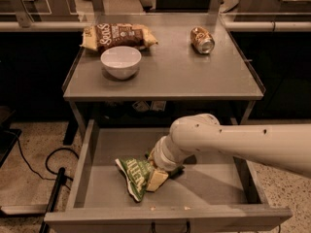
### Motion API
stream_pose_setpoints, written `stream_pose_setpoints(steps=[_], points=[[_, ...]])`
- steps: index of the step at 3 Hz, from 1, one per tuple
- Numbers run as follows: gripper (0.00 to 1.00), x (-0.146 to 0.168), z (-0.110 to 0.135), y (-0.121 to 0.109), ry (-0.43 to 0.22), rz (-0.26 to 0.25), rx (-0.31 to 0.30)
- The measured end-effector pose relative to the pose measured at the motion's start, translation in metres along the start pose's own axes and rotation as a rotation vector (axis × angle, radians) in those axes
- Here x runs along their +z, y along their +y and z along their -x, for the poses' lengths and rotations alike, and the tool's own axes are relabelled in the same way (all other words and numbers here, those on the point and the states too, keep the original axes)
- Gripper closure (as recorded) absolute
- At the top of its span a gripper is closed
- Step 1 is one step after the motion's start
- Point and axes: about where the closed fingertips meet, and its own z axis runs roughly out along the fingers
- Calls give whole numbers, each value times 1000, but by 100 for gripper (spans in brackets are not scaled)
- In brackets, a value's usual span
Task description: Pick green jalapeno chip bag from top drawer and place on counter
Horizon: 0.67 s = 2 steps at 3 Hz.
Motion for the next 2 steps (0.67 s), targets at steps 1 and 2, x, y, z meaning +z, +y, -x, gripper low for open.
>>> stream_pose_setpoints(steps=[1, 2], points=[[100, -7, 4, -1, 0, 0, 0], [100, -13, 7, -2, 0, 0, 0]])
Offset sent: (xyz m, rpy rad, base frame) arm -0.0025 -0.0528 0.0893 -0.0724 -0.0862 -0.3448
